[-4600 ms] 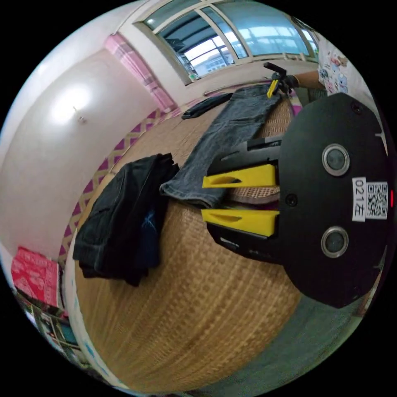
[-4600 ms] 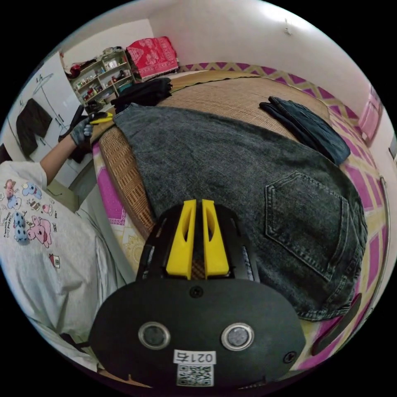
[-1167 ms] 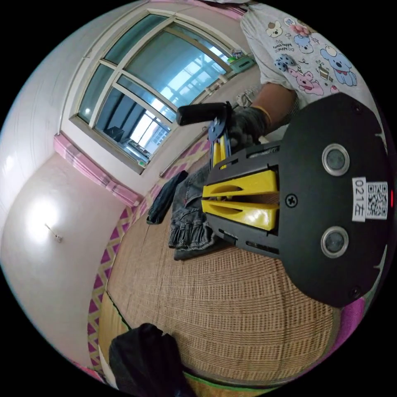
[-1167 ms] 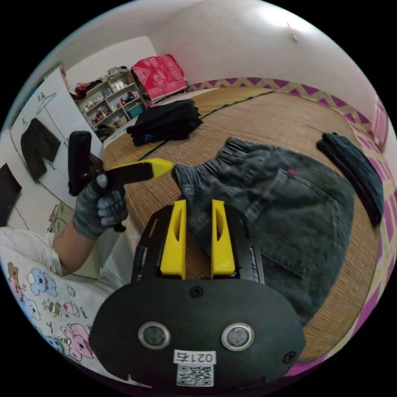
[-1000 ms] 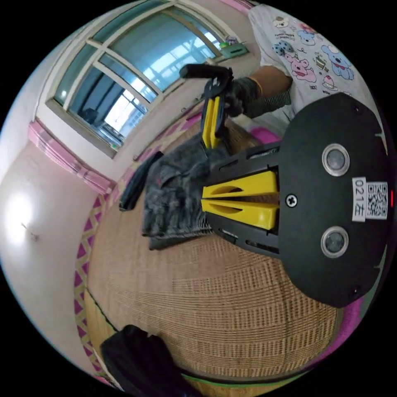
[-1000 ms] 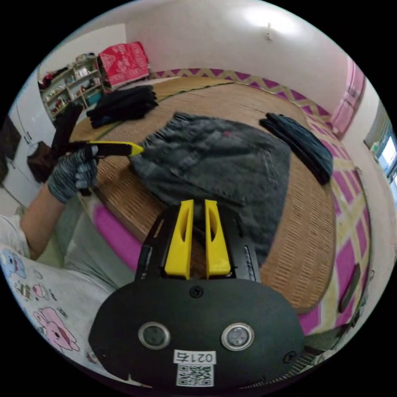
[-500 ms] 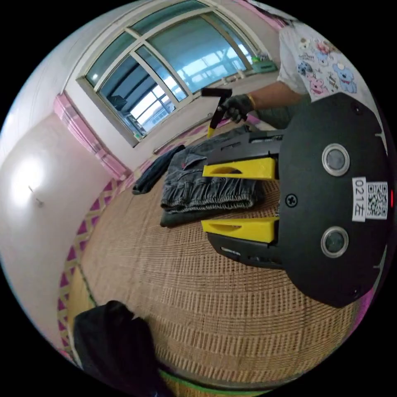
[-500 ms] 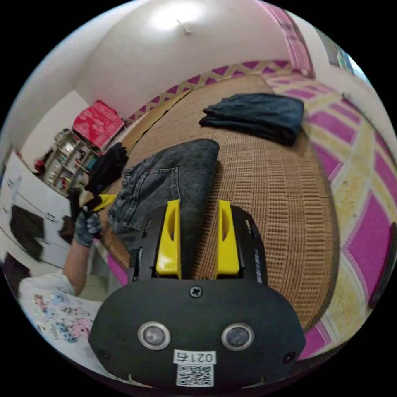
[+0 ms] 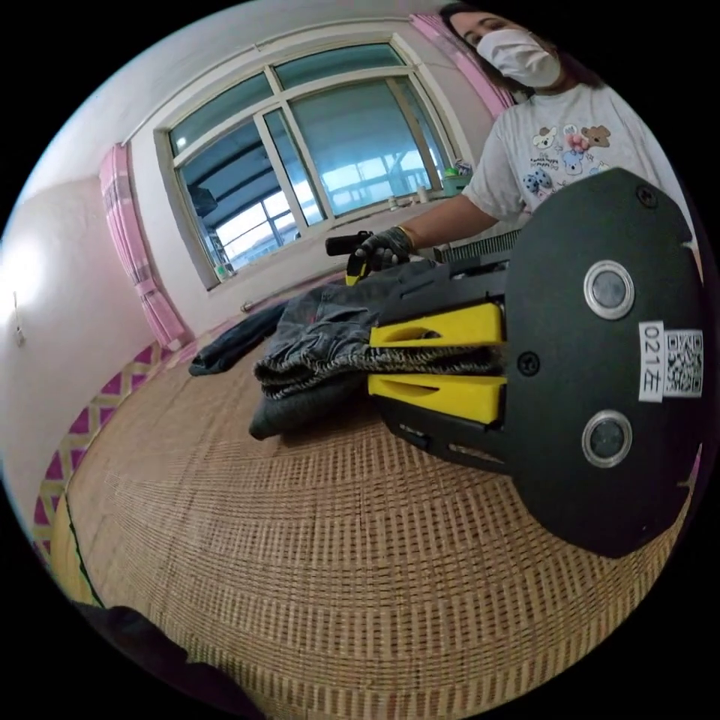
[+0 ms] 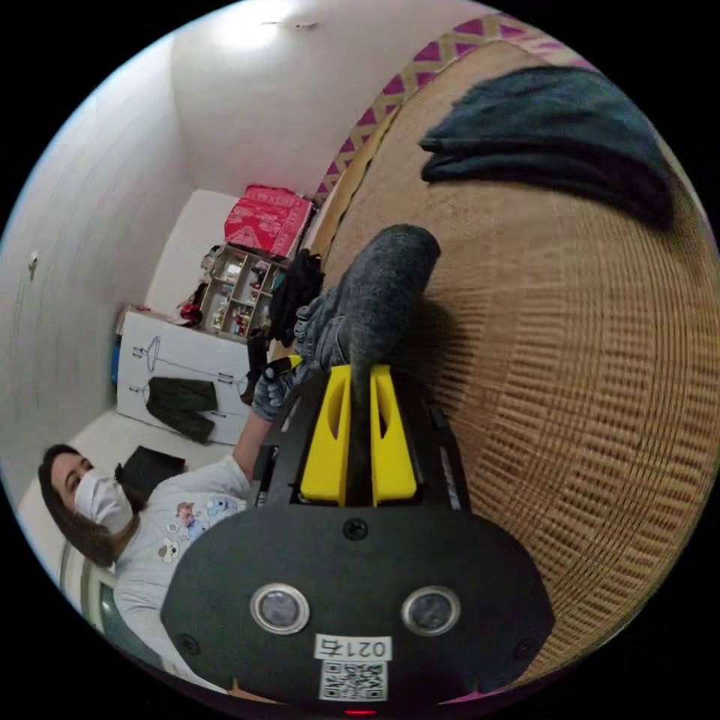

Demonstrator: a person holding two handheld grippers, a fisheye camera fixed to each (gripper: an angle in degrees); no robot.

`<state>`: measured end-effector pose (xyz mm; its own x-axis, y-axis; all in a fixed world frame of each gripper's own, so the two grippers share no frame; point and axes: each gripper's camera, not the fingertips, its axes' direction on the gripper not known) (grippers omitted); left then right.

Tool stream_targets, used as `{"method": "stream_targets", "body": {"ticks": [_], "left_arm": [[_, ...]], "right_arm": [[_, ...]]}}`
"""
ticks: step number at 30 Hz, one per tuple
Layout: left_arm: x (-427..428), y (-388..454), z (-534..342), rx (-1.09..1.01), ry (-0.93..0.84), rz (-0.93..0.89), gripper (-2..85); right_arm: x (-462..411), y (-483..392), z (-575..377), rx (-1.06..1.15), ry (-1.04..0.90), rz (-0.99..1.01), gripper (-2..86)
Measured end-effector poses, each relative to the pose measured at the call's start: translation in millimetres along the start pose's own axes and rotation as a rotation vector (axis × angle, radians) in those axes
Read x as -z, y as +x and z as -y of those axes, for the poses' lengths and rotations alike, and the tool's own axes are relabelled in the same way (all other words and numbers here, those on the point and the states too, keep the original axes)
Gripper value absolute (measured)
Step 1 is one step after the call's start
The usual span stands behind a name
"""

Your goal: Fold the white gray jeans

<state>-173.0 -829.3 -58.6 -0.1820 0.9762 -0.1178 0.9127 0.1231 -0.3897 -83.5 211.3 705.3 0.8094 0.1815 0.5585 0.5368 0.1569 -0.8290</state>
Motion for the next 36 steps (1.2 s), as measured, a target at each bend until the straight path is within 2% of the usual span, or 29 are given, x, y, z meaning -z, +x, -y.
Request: {"method": "stream_targets", "body": {"ticks": [6, 11, 16, 19, 22, 23, 25, 27, 30, 36], "left_arm": [[117.1, 18.1, -4.2, -0.076, 0.176, 0.019, 4.9], [252.6, 22.8, -1.6, -0.109, 0.357, 0.194, 5.0], [377.6, 6.2, -3.8, -0.005, 0.591, 0.349, 6.0], [410.7, -47.7, -7.9, 0.179, 0.692, 0.414, 7.9], [424.3, -113.4, -30.7, 0.389, 0.702, 0.410, 7.5], [426.8, -116.2, -38.3, 0.386, 0.728, 0.411, 7.0], [429.9, -97.9, -63.0, 0.259, 0.835, 0.452, 4.8], [421.9, -73.6, -73.0, 0.157, 0.829, 0.509, 4.6], [388.5, -31.1, -85.5, 0.014, 0.758, 0.576, 4.3], [261.6, 30.0, -105.5, -0.251, 0.461, 0.664, 8.8]], "right_arm": [[-32.0, -117.1, 62.5, 0.256, -0.072, -0.099, 3.5], [-152.4, -227.0, 175.3, 0.461, -0.172, -0.050, 3.8], [-278.9, -322.4, 263.5, 0.570, -0.220, -0.069, 5.3], [-336.3, -346.6, 285.7, 0.546, -0.139, -0.249, 5.7], [-361.4, -336.1, 280.3, 0.526, -0.137, -0.360, 6.2], [-360.0, -325.5, 271.8, 0.528, -0.139, -0.384, 6.4], [-350.7, -306.5, 254.9, 0.545, -0.168, -0.413, 6.8], [-332.0, -284.5, 234.4, 0.546, -0.181, -0.446, 7.1], [-286.4, -249.9, 196.1, 0.534, -0.156, -0.514, 7.6], [-202.0, -191.8, 136.7, 0.500, -0.022, -0.856, 10.9]]}}
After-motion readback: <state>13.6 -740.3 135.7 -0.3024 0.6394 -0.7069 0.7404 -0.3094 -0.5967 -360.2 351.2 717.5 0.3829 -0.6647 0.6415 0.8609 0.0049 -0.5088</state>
